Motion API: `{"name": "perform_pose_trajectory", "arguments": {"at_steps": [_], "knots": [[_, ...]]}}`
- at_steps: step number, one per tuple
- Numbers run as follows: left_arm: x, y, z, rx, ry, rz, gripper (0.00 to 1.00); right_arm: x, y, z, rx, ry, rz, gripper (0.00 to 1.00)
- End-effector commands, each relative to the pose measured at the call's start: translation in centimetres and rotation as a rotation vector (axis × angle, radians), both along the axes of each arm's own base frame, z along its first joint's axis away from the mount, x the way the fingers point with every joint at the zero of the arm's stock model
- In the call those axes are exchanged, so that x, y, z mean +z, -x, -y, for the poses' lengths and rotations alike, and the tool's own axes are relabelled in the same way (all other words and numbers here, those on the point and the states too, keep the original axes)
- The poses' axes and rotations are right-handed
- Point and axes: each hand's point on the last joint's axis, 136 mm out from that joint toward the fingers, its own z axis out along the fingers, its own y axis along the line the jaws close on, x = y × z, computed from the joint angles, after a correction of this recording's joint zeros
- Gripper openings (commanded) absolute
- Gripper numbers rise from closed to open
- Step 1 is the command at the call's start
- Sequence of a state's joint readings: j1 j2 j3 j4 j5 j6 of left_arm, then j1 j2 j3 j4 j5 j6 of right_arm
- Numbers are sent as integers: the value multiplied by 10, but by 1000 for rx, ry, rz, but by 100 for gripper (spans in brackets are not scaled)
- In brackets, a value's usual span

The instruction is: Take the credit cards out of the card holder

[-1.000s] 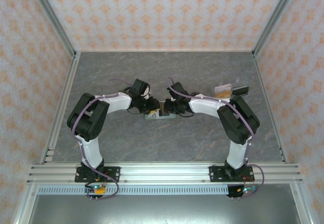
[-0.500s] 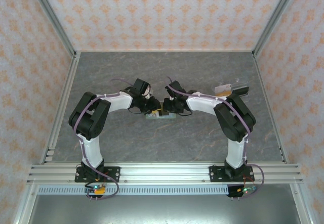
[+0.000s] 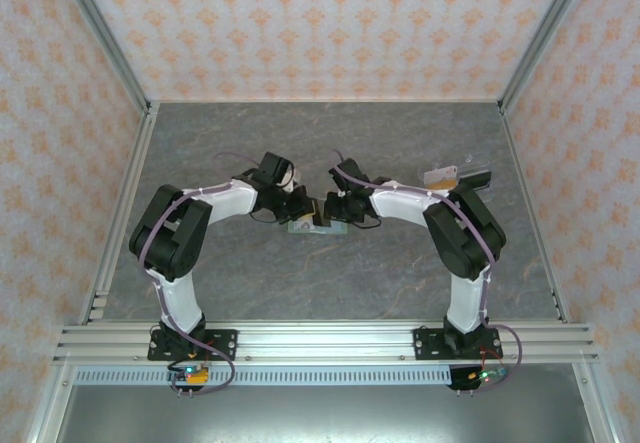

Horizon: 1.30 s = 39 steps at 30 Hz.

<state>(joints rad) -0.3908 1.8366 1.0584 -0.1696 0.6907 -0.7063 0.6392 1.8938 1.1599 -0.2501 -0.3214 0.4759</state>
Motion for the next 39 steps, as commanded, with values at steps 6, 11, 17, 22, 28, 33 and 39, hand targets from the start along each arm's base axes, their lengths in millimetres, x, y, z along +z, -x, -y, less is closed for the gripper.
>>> {"name": "perform_pose_trajectory", "arguments": {"at_steps": [6, 11, 17, 22, 28, 33, 39], "knots": [[15, 15, -40, 27, -118, 24, 0, -4, 4, 23, -44, 27, 0, 26], [43, 17, -49, 27, -119, 101, 0, 31, 3, 10, 11, -85, 95, 30], [93, 9, -32, 0, 18, 224, 0, 79, 6, 2, 69, -172, 170, 54], [127, 1, -17, -19, 153, 294, 0, 117, 10, -9, 106, -312, 206, 77], [154, -10, -17, -19, 341, 348, 0, 155, 7, -23, 144, -564, 202, 79], [164, -11, -19, -17, 382, 363, 0, 180, 0, -21, 185, -718, 170, 78], [180, -14, -17, -11, 448, 367, 0, 187, -11, -18, 224, -724, 133, 70]]}}
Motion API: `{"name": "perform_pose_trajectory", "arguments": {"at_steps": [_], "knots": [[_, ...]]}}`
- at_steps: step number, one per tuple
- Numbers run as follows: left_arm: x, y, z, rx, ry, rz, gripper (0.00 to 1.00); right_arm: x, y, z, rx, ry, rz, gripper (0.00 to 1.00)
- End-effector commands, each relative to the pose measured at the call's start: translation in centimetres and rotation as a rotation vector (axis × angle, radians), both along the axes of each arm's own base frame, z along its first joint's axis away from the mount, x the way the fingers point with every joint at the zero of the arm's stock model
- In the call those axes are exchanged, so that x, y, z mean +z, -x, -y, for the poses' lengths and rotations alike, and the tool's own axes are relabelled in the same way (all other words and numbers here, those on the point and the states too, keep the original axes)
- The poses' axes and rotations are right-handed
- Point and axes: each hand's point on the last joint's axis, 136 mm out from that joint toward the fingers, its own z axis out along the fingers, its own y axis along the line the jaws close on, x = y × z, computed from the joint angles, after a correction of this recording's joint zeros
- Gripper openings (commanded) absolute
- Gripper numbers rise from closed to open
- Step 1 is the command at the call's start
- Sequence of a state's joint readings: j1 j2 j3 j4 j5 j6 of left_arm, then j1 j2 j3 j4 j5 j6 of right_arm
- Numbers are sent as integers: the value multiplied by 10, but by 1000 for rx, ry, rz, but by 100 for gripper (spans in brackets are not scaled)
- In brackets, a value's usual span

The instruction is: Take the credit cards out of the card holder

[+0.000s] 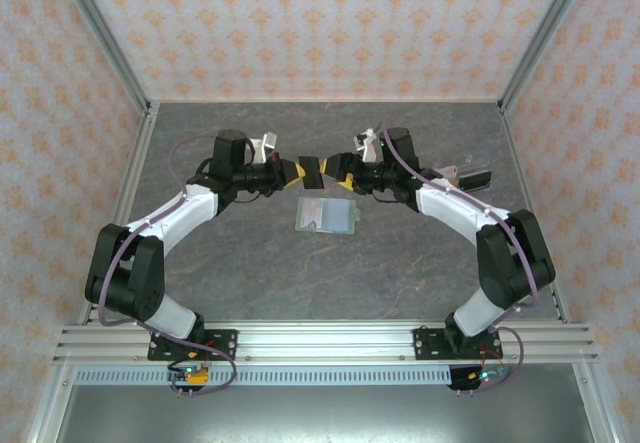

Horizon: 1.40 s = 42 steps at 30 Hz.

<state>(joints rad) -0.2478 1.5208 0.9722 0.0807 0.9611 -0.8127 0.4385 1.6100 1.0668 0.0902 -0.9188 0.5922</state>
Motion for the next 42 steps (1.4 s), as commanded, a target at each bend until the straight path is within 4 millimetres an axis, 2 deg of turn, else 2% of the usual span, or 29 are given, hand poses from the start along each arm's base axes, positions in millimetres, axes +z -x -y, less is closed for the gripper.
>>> {"name": "perform_pose_trajectory", "arguments": {"at_steps": [1, 4, 8, 13, 17, 19, 20, 23, 26, 30, 32, 37, 40, 42], "knots": [[30, 1, 3, -26, 83, 62, 0, 18, -3, -7, 72, -43, 16, 69], [33, 0, 4, -29, 100, 61, 0, 23, -7, -10, 91, -65, 19, 66], [36, 0, 6, -37, 124, 58, 0, 35, -9, -17, 137, -128, 25, 56], [36, 3, 5, -37, 111, 58, 0, 43, -8, -22, 161, -176, 23, 36], [34, 4, 4, -31, 101, 53, 0, 47, -8, -21, 159, -187, 26, 16], [31, 5, 1, -20, 80, 40, 9, 49, -8, -19, 141, -175, 36, 5], [28, 6, -2, -9, 54, 35, 16, 49, -9, -16, 118, -155, 42, 2], [10, 10, -21, 47, -82, -3, 41, 45, -14, 1, 22, -55, 71, 0], [-8, 16, -53, 133, -288, -38, 63, 39, -25, 35, -125, 67, 65, 0], [-15, 26, -100, 232, -583, -52, 76, 24, -35, 100, -366, 272, 3, 0], [-14, 30, -119, 277, -681, -46, 81, 14, -35, 143, -516, 413, -48, 0], [-15, 38, -148, 342, -834, -31, 93, 8, -18, 241, -844, 656, -150, 0], [-14, 39, -157, 374, -867, -29, 96, 7, -1, 296, -1060, 757, -226, 0], [-13, 39, -158, 383, -870, -17, 98, 6, 10, 324, -1175, 792, -272, 0]]}}
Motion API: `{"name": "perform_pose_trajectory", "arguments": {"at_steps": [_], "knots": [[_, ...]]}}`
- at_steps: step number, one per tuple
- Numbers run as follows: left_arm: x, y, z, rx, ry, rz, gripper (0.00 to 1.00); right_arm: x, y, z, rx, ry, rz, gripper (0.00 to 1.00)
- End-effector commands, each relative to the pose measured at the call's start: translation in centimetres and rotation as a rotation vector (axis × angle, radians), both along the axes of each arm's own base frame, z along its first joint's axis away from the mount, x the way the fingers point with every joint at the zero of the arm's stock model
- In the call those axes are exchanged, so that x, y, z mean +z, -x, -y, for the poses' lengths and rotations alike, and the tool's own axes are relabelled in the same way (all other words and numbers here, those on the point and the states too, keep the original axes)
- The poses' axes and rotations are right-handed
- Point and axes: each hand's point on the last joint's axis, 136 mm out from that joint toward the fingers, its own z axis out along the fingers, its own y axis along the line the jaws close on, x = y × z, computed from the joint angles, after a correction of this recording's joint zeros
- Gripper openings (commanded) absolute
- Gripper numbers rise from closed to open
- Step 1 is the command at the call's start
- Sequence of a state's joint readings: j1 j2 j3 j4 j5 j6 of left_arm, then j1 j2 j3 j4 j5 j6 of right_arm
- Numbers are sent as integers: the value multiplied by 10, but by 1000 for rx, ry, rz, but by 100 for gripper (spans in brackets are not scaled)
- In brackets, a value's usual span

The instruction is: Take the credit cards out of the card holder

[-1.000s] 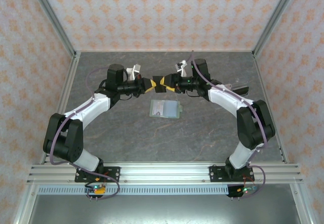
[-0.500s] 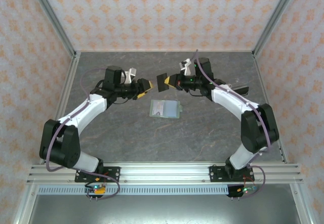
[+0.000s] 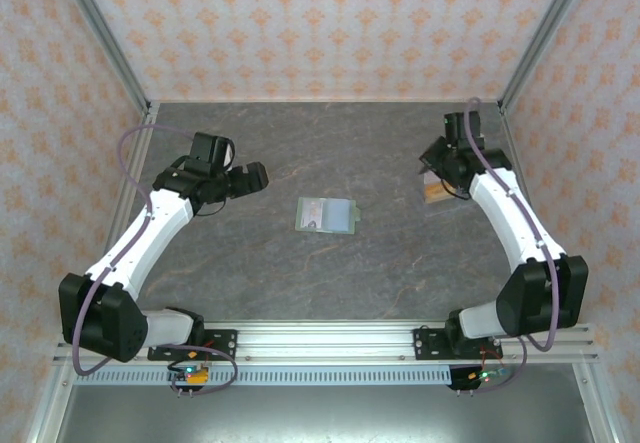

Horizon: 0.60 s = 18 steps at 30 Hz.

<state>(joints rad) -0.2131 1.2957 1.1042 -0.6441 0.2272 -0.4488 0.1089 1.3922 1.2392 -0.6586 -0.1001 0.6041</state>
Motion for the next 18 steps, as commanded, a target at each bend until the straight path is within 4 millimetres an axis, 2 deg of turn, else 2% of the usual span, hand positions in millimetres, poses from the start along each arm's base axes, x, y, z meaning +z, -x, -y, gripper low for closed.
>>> {"name": "perform_pose_trajectory", "arguments": {"at_steps": [1, 4, 7, 14, 18], "knots": [[1, 7, -23, 41, -111, 8, 99, 1, 37, 68, -284, 161, -91, 0], [1, 8, -29, 58, -144, 5, 100, -1, 42, 91, -369, 181, -115, 0], [1, 10, -32, 66, -160, 3, 100, -7, 38, 107, -427, 195, -142, 0], [-6, 10, -32, 62, -167, -17, 100, -32, 8, 127, -561, 179, -227, 0], [-7, 10, -34, 66, -175, -22, 100, -42, -4, 137, -644, 199, -255, 0]]}}
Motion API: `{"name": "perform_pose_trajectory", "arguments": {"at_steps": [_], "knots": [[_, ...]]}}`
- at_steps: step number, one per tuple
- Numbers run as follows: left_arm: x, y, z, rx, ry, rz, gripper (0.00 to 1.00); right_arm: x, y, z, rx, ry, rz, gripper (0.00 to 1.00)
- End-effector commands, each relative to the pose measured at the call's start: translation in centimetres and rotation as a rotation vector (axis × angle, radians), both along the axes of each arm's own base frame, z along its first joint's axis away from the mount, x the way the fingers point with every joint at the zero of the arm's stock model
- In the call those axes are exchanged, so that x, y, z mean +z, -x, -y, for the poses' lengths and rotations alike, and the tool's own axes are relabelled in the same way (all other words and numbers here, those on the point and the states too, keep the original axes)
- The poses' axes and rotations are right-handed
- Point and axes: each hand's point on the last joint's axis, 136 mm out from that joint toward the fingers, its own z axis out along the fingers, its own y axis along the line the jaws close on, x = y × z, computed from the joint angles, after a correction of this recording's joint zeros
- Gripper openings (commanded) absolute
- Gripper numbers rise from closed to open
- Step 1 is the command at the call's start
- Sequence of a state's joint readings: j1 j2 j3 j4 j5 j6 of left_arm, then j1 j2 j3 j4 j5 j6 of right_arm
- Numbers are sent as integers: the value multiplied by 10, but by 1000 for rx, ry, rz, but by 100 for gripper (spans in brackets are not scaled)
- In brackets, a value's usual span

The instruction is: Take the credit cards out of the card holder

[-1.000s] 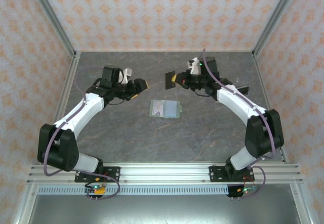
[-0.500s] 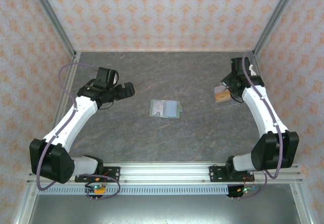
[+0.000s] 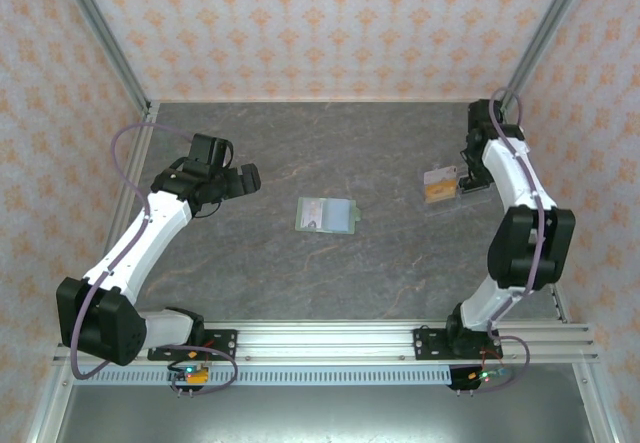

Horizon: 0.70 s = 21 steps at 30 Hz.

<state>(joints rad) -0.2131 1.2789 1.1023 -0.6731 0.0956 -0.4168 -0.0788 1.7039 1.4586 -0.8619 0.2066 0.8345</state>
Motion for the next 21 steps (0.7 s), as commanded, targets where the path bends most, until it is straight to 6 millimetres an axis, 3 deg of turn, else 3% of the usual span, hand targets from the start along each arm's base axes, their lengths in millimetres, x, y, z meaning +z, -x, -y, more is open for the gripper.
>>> {"name": "perform_pose_trajectory", "arguments": {"at_steps": [1, 13, 21], "knots": [[-8, 8, -10, 17, -47, -34, 100, 1, 4, 15, -119, 50, -32, 0], [-18, 4, 0, -1, 2, -67, 100, -30, -11, 14, -188, -8, -56, 0], [-19, 4, 1, -5, 5, -69, 100, -38, -21, 10, -166, -38, -61, 0]]}}
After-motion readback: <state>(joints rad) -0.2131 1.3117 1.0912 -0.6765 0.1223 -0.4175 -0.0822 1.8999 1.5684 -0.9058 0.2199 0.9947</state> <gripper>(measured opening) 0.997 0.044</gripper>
